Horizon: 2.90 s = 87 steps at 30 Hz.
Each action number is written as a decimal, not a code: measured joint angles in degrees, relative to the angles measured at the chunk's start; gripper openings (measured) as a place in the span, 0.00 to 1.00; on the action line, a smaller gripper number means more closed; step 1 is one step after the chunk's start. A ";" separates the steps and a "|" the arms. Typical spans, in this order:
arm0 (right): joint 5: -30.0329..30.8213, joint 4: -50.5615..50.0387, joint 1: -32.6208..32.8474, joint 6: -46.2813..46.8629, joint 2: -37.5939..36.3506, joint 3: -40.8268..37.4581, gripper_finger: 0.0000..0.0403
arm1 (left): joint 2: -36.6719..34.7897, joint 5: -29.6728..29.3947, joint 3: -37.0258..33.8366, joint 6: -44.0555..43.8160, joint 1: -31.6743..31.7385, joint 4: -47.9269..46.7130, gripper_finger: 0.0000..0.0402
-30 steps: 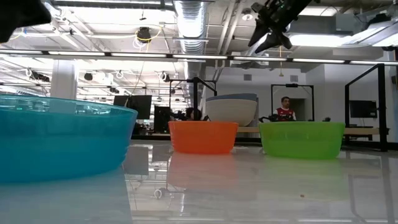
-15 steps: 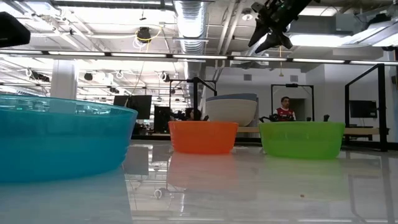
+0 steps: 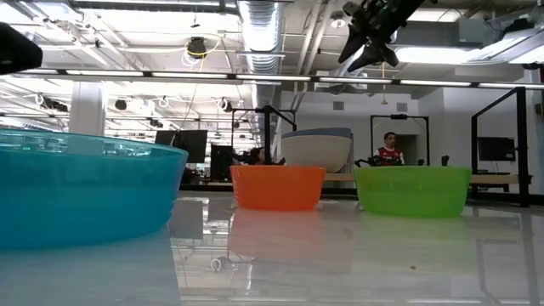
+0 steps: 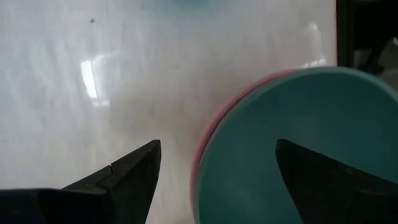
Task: Place and stack bowls onto a shelf
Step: Stack the green bowl on top of the purple bowl on the shelf
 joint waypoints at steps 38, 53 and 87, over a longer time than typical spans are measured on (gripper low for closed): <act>0.00 -0.04 -0.07 0.86 0.02 0.00 0.48 | -1.37 -6.70 0.02 2.96 5.73 -5.44 0.00; -0.02 -2.97 0.00 0.84 0.02 0.00 0.49 | -13.14 -9.36 0.02 -4.05 20.10 -8.91 0.00; 25.67 20.07 23.62 -5.97 1.61 0.05 0.49 | -5.96 -62.14 11.50 25.59 44.14 32.57 0.00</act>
